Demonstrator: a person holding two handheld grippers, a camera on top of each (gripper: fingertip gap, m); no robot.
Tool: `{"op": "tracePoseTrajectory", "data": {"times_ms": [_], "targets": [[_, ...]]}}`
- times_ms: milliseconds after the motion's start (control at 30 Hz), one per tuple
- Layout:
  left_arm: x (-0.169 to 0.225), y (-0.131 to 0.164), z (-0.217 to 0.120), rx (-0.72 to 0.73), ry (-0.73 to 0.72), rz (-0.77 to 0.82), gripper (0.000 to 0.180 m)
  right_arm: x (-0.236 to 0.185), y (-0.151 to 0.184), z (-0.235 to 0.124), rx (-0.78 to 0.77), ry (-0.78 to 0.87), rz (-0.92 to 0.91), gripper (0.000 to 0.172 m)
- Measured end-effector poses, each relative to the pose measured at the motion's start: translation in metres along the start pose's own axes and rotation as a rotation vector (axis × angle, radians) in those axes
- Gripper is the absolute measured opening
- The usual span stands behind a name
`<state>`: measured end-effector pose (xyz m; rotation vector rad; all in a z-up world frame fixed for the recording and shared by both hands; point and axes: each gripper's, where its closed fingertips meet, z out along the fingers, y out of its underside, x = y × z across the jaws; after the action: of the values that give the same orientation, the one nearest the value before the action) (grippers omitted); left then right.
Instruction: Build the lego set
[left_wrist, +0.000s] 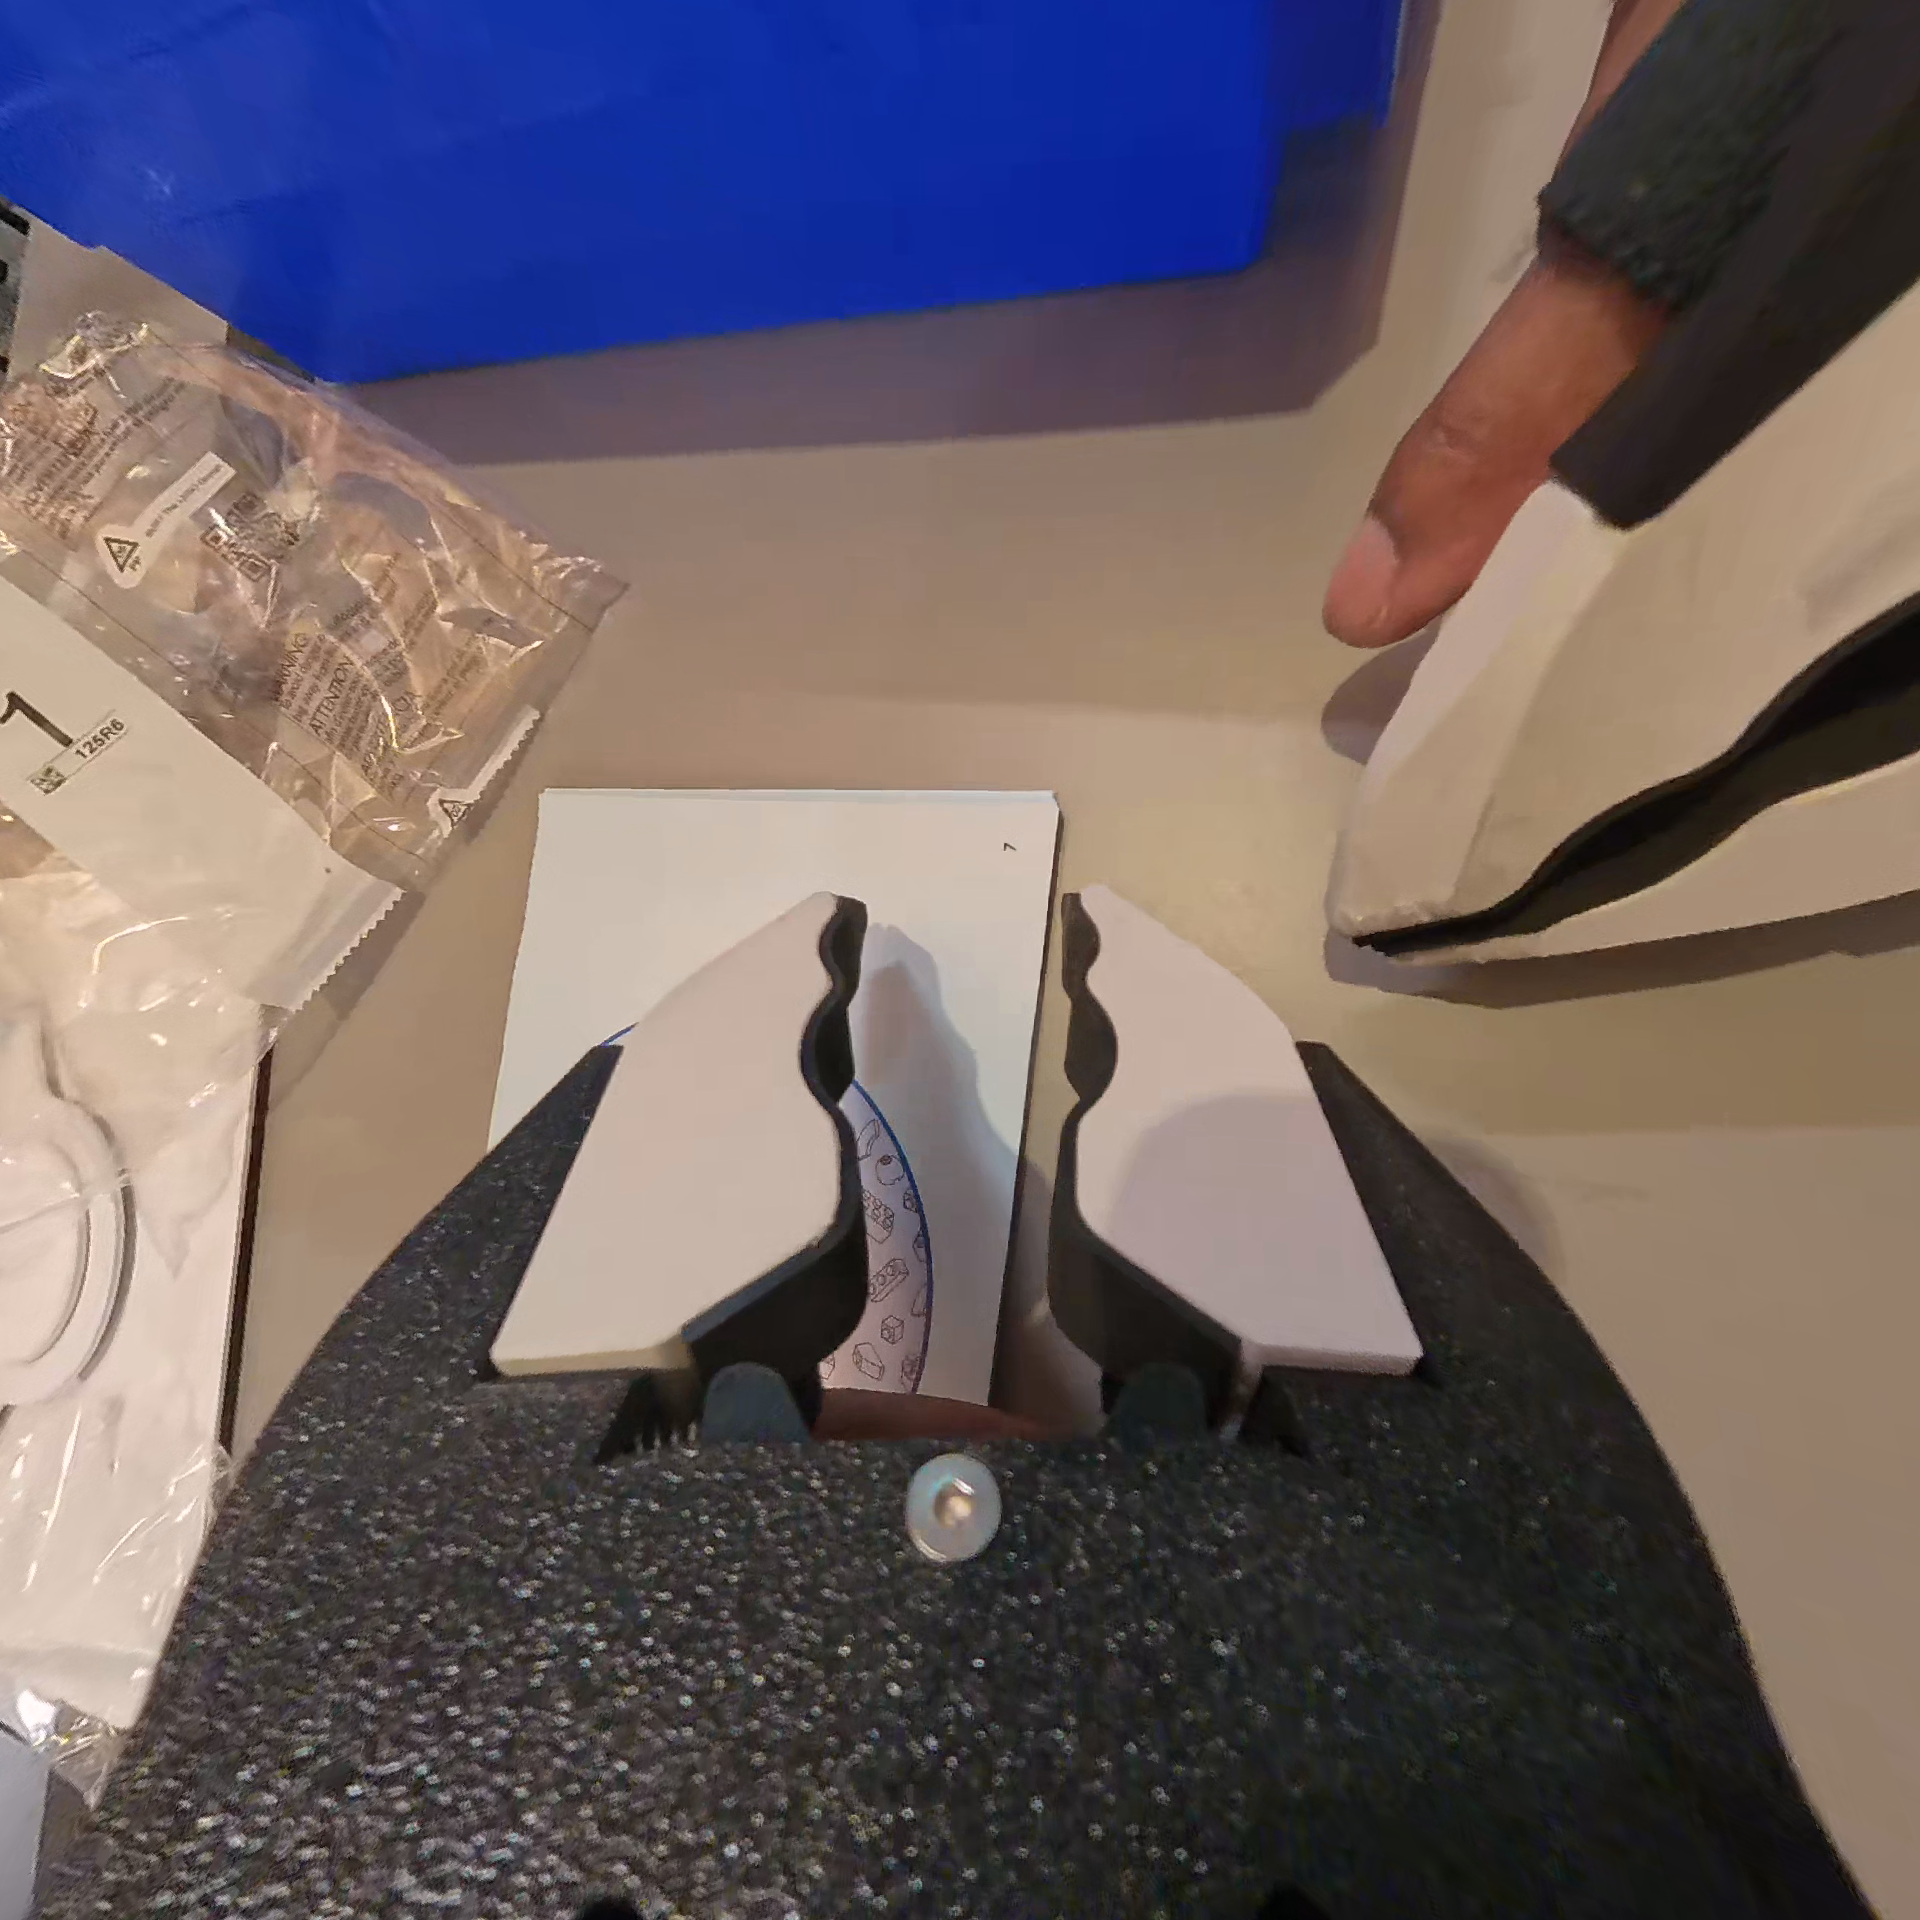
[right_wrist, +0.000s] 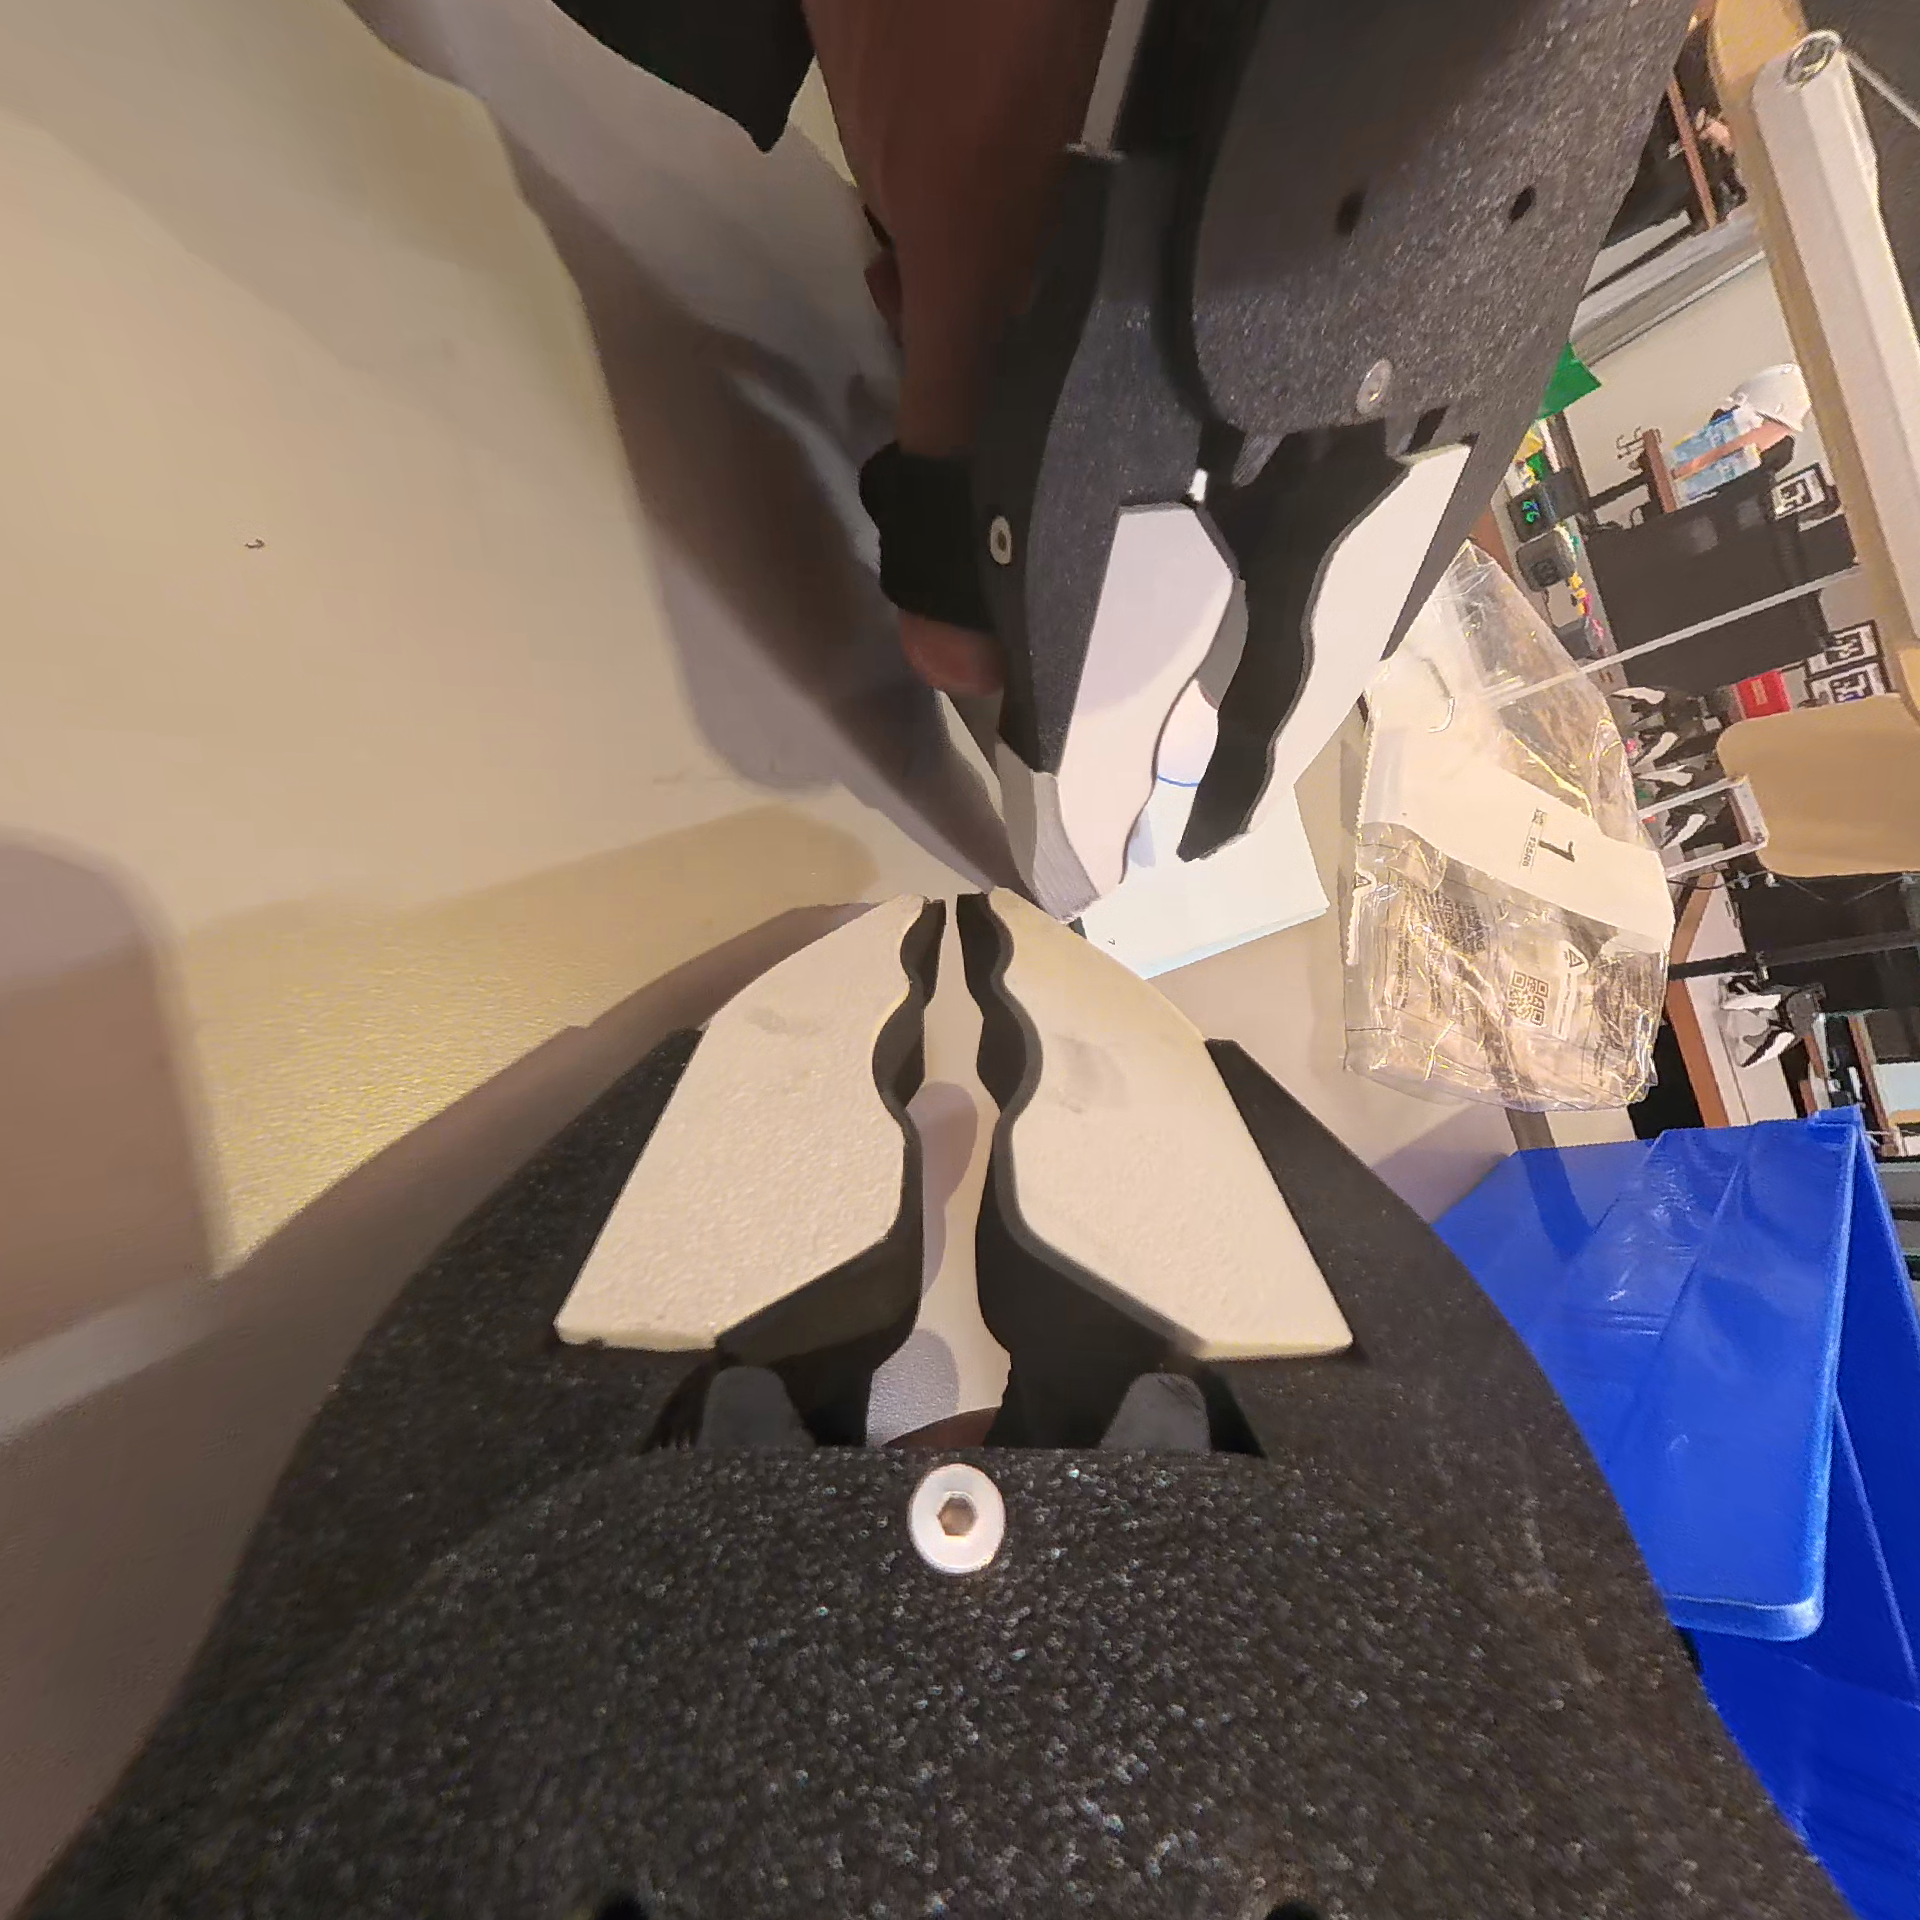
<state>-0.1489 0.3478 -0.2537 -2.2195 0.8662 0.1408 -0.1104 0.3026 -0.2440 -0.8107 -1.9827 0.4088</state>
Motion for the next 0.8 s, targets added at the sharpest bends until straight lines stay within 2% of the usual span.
{"op": "tracePoseTrajectory", "data": {"times_ms": [467, 800], "targets": [[0.000, 0.004, 0.000, -0.019, 0.030, -0.080, 0.032, 0.000, 0.000, 0.000, 0.000, 0.000, 0.001, 0.004], [0.010, 0.004, 0.000, -0.030, 0.099, -0.104, 0.013, 0.000, -0.001, 0.000, 0.000, 0.001, -0.001, 0.004]]}}
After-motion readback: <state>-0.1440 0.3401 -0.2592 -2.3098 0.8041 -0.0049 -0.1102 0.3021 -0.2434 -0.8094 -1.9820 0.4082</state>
